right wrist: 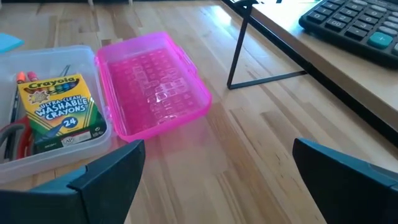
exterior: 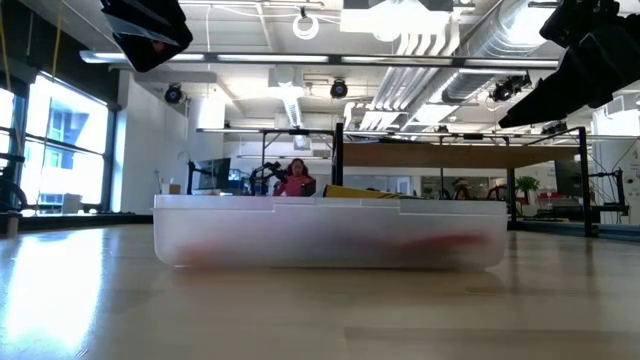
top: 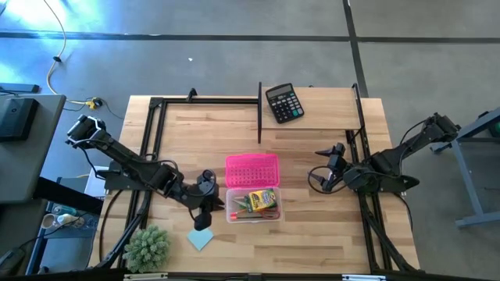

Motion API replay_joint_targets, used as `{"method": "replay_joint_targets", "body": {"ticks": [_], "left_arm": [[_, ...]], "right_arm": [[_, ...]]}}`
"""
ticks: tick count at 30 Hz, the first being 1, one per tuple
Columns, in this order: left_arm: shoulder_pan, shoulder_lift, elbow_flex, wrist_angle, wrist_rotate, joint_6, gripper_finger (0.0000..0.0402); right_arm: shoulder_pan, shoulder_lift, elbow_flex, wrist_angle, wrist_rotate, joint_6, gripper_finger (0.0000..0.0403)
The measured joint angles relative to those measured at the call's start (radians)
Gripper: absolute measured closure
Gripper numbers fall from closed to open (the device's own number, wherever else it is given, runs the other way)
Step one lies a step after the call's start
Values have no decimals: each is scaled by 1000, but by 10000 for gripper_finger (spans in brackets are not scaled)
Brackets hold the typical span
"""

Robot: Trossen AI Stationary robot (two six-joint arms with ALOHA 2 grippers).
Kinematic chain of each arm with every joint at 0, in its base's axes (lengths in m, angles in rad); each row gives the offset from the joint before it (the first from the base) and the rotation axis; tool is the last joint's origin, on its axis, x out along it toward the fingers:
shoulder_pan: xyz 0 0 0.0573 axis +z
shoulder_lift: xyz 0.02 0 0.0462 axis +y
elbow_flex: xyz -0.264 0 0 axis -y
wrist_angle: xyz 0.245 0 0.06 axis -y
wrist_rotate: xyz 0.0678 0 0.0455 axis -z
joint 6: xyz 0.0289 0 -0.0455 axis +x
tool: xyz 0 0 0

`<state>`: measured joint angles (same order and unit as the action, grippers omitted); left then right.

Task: Pack school essentials
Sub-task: Put the blue sticky notes into the supply box

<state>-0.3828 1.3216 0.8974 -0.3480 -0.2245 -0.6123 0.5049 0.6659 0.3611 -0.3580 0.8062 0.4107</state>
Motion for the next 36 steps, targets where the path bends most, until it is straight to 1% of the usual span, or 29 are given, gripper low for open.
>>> {"method": "replay_joint_targets", "body": {"ticks": [10, 22, 26, 32, 36], "left_arm": [[0, 0, 0, -58, 0, -114, 339], [-2, 0, 0, -136, -17, -207, 339], [-6, 0, 0, -136, -61, -249, 339], [-26, 0, 0, -137, -102, -296, 339], [-50, 0, 0, -164, -163, -342, 339]], "right_arm": [[0, 0, 0, 0, -3, 0, 4], [0, 0, 0, 0, -7, 0, 4], [0, 0, 0, 0, -54, 0, 4], [0, 0, 0, 0, -163, 0, 4], [0, 0, 0, 0, -229, 0, 4]]}}
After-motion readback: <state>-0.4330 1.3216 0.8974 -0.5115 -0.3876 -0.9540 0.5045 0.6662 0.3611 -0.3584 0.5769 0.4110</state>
